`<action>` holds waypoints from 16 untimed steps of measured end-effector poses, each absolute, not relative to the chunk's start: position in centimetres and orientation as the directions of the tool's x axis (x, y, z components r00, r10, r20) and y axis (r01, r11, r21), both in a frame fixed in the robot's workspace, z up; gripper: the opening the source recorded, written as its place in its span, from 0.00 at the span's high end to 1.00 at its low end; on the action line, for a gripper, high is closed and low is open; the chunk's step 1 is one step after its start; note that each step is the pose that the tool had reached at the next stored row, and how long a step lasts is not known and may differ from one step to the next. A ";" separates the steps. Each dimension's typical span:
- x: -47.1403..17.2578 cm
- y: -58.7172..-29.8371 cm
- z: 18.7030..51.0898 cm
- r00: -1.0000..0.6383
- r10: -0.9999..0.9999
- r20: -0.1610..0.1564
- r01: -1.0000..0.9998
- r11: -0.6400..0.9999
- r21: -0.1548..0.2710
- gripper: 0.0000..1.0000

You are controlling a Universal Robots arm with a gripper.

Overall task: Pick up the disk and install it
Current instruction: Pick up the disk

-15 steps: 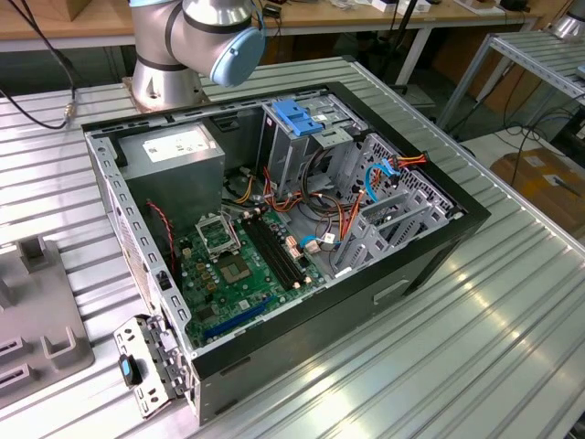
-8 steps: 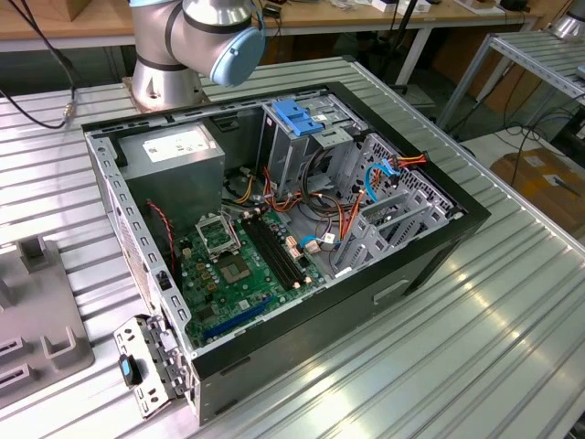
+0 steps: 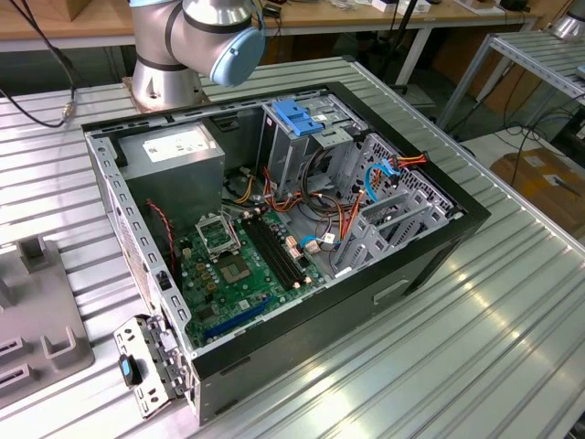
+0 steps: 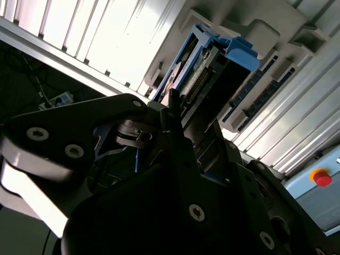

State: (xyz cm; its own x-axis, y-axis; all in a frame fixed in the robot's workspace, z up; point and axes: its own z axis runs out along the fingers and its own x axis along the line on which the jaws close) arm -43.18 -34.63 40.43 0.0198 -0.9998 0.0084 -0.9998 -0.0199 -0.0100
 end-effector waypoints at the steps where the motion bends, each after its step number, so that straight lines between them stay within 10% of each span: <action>1: -43.2 -34.6 40.5 0.020 -1.000 0.008 -1.000 -0.020 -0.010 0.65; 16: -43.2 -34.6 41.7 0.020 -1.000 0.008 -1.000 -0.020 -0.010 0.65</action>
